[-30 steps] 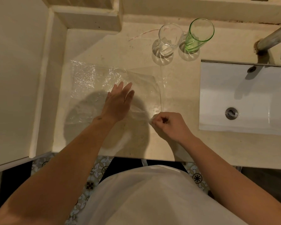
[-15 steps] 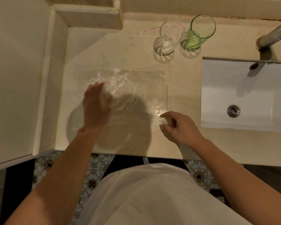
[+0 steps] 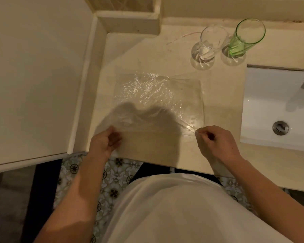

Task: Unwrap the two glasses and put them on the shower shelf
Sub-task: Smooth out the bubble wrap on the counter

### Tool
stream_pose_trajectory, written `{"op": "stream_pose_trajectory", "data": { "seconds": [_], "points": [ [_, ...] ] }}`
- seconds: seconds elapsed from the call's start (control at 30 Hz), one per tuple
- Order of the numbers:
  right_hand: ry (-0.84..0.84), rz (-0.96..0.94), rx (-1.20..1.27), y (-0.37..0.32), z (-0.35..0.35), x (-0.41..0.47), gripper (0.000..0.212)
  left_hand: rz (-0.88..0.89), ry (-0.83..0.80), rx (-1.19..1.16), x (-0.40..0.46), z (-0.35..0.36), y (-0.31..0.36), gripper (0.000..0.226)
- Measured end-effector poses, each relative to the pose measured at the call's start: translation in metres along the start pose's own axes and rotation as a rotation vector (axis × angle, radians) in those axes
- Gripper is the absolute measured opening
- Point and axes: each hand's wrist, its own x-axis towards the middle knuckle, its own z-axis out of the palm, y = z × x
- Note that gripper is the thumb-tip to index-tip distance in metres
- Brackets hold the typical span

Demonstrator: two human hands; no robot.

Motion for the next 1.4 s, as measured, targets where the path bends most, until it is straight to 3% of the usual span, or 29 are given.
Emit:
{"op": "stream_pose_trajectory", "data": {
  "seconds": [0.6,0.67,0.7,0.8,0.87,0.97,1.07,1.2,1.3,1.4],
  "points": [
    [-0.089,-0.023,-0.063,0.005,0.009,-0.006,0.01,-0.036,0.034,-0.276,0.011,0.02,0.012,0.02],
    [-0.112,-0.038,-0.104,0.004,0.006,-0.007,0.008,0.04,0.126,-0.119,0.012,0.019,0.01,0.014],
    [-0.118,-0.04,-0.121,0.004,0.003,-0.008,0.009,0.13,0.219,0.03,0.012,0.018,0.009,0.023],
    [-0.098,-0.02,-0.117,0.004,-0.005,-0.009,0.036,0.627,0.468,0.49,0.008,0.02,0.01,0.042],
    [-0.098,-0.003,-0.086,-0.001,-0.009,-0.008,0.044,0.97,0.432,0.807,0.003,0.039,0.015,0.041],
    [-0.088,0.024,-0.042,-0.006,-0.01,-0.006,0.049,1.252,0.252,1.236,0.005,0.083,0.027,0.047],
    [0.033,-0.046,-0.103,-0.014,-0.007,0.0,0.032,1.321,0.117,1.436,0.018,0.111,0.039,0.051],
    [0.258,-0.381,-0.223,-0.055,0.009,0.031,0.026,1.337,0.099,1.454,0.038,0.127,0.06,0.051],
    [0.115,-0.443,-0.238,-0.093,0.037,0.068,0.047,1.347,0.053,1.504,0.041,0.144,0.07,0.051],
    [-0.002,-0.394,-0.52,-0.103,0.061,0.094,0.067,1.45,0.1,1.576,0.045,0.156,0.078,0.048]
  ]
}}
